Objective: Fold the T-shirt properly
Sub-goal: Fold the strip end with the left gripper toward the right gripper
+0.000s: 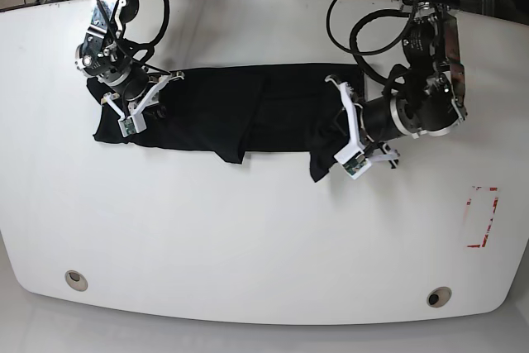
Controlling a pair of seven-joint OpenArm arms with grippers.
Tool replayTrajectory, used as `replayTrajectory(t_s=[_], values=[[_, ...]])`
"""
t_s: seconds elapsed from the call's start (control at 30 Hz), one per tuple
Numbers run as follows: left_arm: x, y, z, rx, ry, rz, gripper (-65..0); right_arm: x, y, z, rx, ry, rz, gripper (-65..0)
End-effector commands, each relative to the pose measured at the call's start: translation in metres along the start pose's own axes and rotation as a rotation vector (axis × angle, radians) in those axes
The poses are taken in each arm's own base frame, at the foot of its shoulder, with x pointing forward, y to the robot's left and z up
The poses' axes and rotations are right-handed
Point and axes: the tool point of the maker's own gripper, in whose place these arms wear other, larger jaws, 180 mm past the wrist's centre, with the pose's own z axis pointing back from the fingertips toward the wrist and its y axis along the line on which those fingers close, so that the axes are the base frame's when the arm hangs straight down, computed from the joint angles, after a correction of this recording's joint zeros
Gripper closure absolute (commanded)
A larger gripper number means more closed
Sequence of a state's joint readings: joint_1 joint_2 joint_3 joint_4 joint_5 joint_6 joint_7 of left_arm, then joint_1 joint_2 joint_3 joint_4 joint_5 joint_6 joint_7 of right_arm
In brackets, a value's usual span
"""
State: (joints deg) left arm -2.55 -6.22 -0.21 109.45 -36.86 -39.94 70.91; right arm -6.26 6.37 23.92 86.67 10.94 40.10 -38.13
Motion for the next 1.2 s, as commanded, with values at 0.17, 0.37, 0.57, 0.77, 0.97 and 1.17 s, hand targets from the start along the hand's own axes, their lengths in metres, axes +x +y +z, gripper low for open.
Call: replayTrajectory(t_s=[0.17, 0.37, 0.57, 0.77, 0.97, 1.17], values=[[0.018, -0.013, -0.018, -0.066, -0.057, 0.026, -4.3, 0.001, -0.005, 0.003, -0.014, 0.011, 0.015, -4.1], [0.018, -0.017, -0.025, -0.086, -0.059, 0.051, -9.0, 0.001, -0.005, 0.003, -0.013, 0.010, 0.014, -4.1], [0.032, -0.031, -0.032, -0.119, -0.107, 0.075, -28.5, 0.001, -0.005, 0.003, -0.013, 0.010, 0.014, -4.1], [0.053, -0.038, -0.036, -0.139, -0.140, 0.066, -38.1, 0.001, -0.005, 0.003, -0.013, 0.010, 0.014, -4.1], [0.060, -0.040, -0.033, -0.179, -0.100, 0.038, -37.9, 0.001, -0.005, 0.003, -0.013, 0.010, 0.014, -4.1], [0.046, -0.017, -0.016, -0.144, -0.095, 0.058, -37.9, 0.001, -0.004, 0.003, -0.012, 0.011, 0.013, -4.1]])
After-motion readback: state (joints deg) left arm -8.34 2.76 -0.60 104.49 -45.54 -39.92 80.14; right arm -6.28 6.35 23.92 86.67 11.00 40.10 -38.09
